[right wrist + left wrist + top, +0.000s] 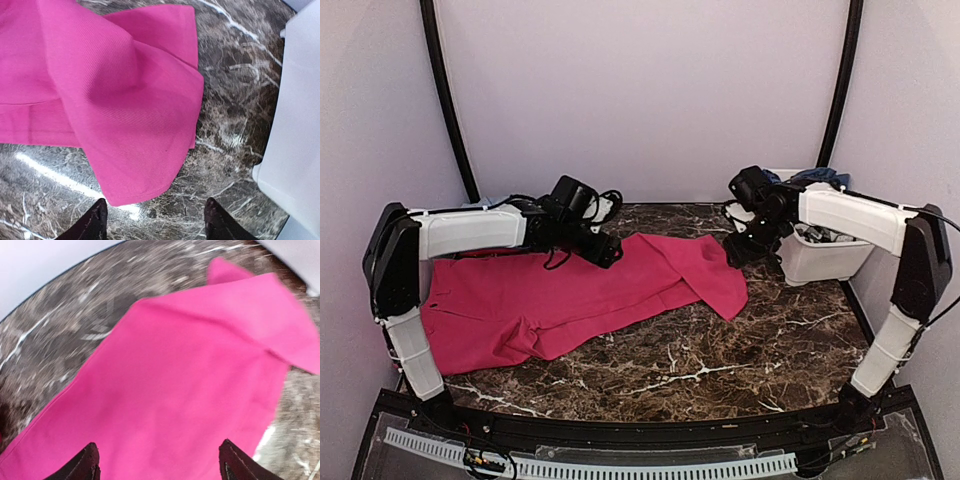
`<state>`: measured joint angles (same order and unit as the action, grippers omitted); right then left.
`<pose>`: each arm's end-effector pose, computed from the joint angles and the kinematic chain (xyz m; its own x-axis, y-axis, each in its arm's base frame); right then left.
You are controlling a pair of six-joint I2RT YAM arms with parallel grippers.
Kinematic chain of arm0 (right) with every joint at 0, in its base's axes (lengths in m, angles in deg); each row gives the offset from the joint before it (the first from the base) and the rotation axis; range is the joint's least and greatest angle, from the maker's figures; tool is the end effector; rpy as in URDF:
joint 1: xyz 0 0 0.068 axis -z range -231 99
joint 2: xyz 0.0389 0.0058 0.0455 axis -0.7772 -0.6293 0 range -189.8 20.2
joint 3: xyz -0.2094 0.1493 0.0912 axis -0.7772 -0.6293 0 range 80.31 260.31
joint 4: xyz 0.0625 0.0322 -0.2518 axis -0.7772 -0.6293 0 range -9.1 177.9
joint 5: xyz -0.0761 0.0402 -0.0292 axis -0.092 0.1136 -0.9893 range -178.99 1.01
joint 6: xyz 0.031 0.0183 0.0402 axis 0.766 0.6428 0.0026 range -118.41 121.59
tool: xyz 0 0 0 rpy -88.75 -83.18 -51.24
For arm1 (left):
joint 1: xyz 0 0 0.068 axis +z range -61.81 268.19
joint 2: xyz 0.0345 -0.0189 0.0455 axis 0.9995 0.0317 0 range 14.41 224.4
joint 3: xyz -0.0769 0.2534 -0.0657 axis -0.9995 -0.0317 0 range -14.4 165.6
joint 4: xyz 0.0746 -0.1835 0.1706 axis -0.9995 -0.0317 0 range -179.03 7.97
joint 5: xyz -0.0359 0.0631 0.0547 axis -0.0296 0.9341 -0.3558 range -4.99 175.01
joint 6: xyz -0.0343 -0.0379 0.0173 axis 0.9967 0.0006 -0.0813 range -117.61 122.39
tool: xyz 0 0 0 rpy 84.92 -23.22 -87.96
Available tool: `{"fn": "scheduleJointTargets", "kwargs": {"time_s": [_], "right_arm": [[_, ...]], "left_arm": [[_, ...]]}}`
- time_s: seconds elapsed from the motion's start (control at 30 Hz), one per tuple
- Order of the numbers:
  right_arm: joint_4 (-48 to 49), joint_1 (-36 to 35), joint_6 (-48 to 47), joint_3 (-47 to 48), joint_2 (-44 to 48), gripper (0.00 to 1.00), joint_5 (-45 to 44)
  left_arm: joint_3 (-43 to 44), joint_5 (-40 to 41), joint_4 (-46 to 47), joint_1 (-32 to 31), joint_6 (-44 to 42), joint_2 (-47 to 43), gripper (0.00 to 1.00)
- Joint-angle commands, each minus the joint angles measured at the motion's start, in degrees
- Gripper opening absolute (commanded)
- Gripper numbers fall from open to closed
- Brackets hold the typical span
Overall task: Fold and stack the mixed laundry pile
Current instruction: Flatten out the crumpled trousers at the center of the board.
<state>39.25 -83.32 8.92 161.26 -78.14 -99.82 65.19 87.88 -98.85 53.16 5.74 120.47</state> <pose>0.3029 0.1837 0.2592 -0.8247 -0.3733 -0.4248 -0.3582 0.9261 -0.1185 0.3439 -0.2390 0.2366 -0.5923 0.3437 -0.7287 0.5095 0.8604 -0.0083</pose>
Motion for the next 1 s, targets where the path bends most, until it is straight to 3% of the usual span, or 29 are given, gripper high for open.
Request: {"fn": "scheduleJointTargets", "kwargs": {"time_s": [0.0,0.07,0.23,0.67,0.73,0.87,0.97], "right_arm": [[1.86,1.56,-1.7,-2.38,3.93,0.66,10.13],[2.99,2.61,-1.14,-4.25,4.71,0.67,14.0],[5.97,6.39,0.6,-7.6,7.33,0.68,21.15],[7.34,9.6,1.23,-11.22,8.97,0.69,23.06],[7.57,9.64,1.28,-11.64,8.98,0.69,22.93],[7.69,9.73,1.19,-12.27,9.1,0.69,22.47],[7.59,9.89,1.19,-12.66,9.5,0.7,22.37]], "left_arm": [[-3.27,-10.83,12.29,-6.09,-8.82,-1.11,0.76],[-2.54,-12.8,13.88,-10.74,-11.94,1.71,0.71],[6.53,-14.78,9.11,-14.42,-14.15,10.93,0.64],[29.12,-3.77,-7.45,-16.36,-16.06,30.6,0.72],[32.25,-3.54,-10.64,-16.33,-16.21,33.1,0.67],[34.96,-5.4,-16.45,-16.3,-16.92,36.09,0.45],[34.6,-8.05,-17.49,-16.3,-17.13,35.61,0.13]]}}
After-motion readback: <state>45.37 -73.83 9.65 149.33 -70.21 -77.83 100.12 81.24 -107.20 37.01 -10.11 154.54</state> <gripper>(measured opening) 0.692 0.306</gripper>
